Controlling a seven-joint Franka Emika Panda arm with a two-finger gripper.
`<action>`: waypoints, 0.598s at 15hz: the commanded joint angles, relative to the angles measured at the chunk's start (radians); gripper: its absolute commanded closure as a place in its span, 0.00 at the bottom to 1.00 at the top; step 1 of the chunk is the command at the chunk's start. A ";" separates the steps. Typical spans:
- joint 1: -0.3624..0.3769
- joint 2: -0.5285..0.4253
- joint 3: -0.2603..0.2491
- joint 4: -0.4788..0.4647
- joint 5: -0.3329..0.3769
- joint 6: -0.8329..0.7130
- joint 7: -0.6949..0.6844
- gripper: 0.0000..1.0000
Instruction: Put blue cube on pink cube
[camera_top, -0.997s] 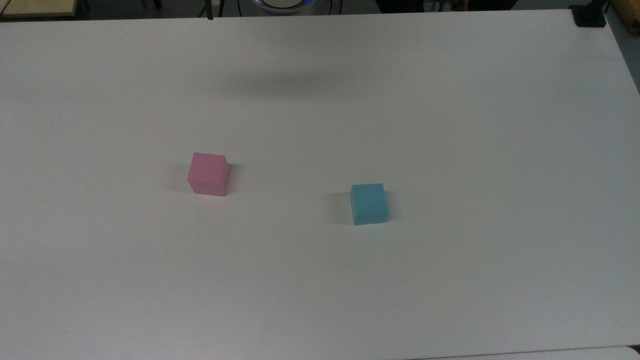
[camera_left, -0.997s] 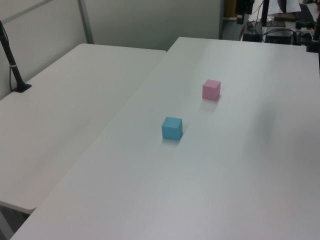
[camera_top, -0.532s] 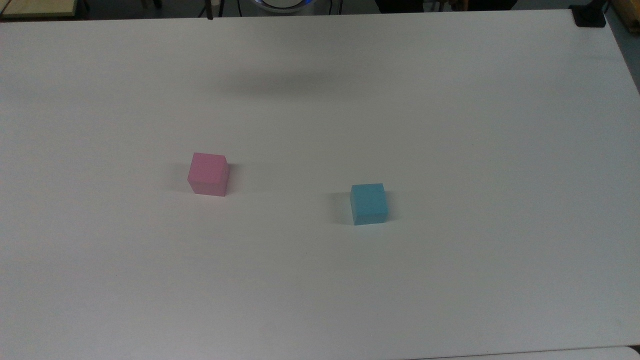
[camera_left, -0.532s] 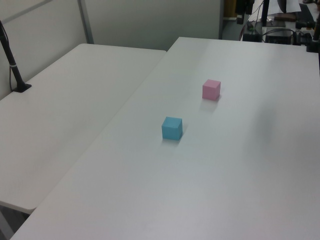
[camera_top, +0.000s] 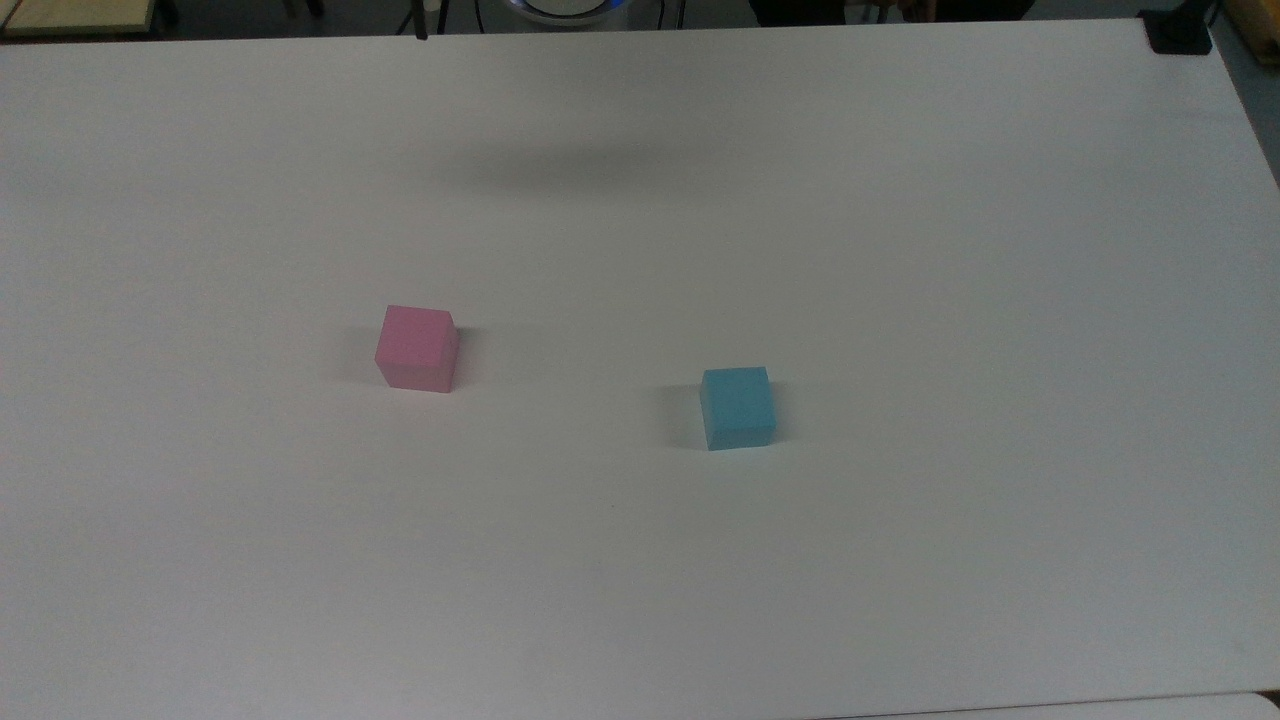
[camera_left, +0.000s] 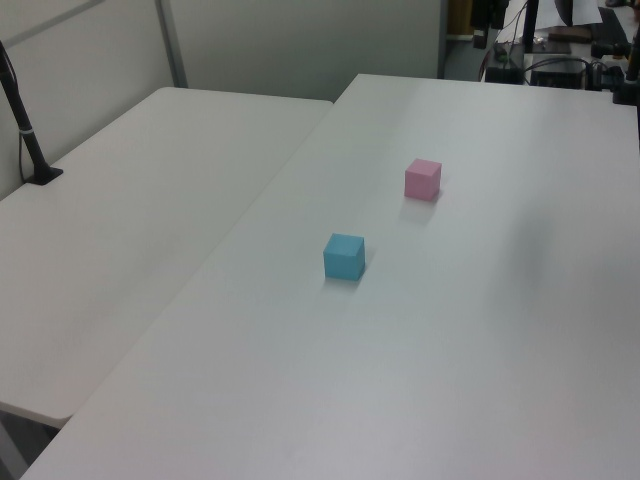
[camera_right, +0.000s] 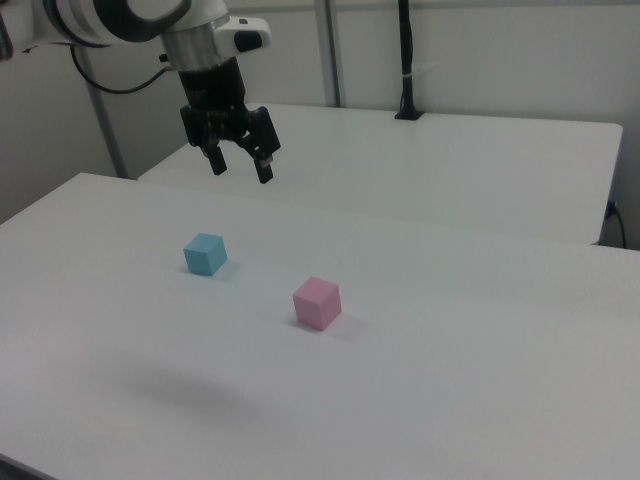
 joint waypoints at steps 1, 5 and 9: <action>0.023 -0.012 -0.015 -0.013 0.018 -0.017 0.005 0.00; 0.023 -0.012 -0.010 -0.014 0.020 -0.023 0.012 0.00; 0.024 -0.012 -0.009 -0.013 0.018 -0.023 0.003 0.00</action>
